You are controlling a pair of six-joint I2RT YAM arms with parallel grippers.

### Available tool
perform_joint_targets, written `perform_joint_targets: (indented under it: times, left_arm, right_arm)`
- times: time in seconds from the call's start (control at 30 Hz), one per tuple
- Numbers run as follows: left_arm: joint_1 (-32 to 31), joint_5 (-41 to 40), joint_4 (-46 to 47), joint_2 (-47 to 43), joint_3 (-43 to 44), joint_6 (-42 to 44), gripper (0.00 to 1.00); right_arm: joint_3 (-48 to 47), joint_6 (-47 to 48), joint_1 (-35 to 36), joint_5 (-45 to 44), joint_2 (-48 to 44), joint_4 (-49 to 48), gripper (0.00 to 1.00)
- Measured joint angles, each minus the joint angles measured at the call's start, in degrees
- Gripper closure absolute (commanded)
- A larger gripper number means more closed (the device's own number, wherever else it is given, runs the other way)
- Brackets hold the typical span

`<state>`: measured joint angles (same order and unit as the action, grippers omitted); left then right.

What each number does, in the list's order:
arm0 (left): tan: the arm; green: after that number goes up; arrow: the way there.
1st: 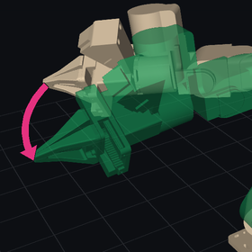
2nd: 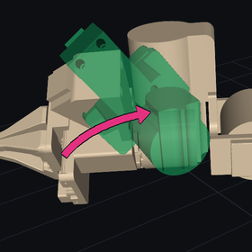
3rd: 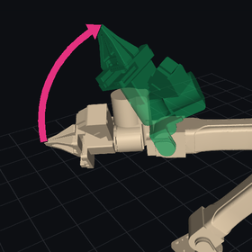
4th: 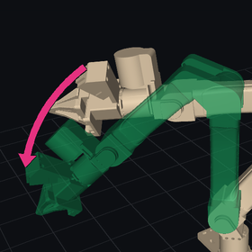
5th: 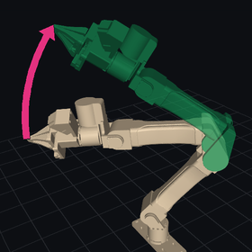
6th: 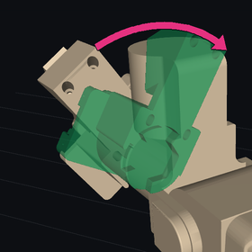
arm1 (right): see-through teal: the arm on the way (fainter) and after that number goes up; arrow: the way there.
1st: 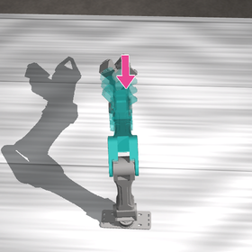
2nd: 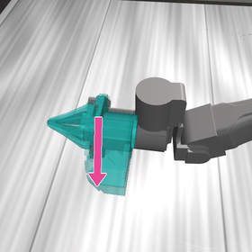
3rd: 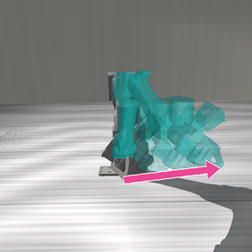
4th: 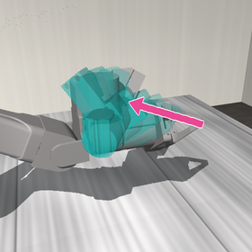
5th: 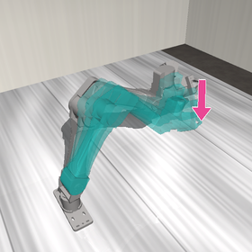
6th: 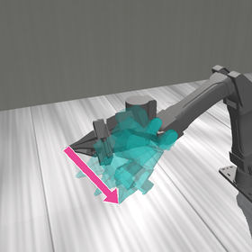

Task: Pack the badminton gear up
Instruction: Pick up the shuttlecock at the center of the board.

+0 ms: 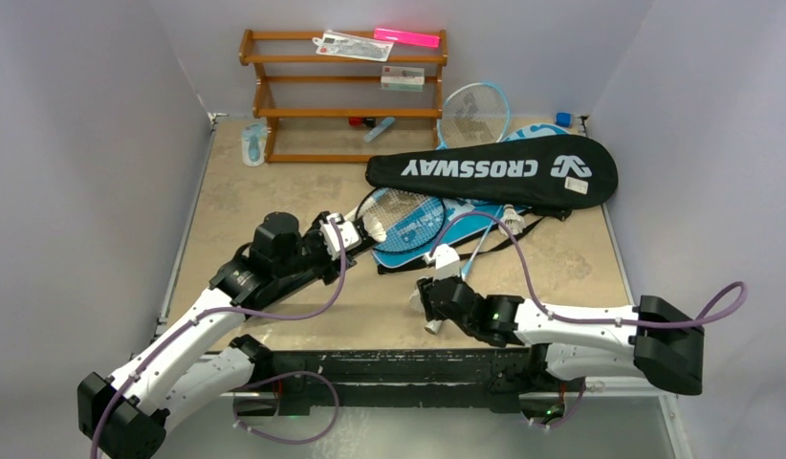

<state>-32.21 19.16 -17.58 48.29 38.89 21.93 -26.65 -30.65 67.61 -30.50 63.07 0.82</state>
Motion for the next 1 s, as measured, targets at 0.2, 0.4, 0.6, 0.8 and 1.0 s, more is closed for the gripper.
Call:
perform_joint_targets:
  times: [0.2,0.4,0.6,0.8,1.0]
  left_arm:
    - [0.0,0.2,0.0,0.0,0.0,0.0,0.5]
    - [0.0,0.4,0.0,0.2,0.0,0.1,0.5]
    - [0.0,0.6,0.3,0.6,0.0,0.1,0.5]
    - [0.0,3.1,0.4,0.6,0.0,0.2,0.5]
    - [0.0,6.6,0.7,0.6,0.0,0.3,0.51]
  right_arm:
    - [-0.4,0.3,0.3,-2.3,6.8,-3.0,0.6]
    - [-1.2,0.2,1.4,-4.5,10.0,-3.8,0.83]
    - [-1.6,-0.2,1.7,-5.0,3.0,-2.4,0.93]
    - [-2.3,-1.9,1.7,-4.0,-12.3,4.6,1.0]
    - [-9.2,-4.3,1.7,-2.4,-19.2,14.9,1.0]
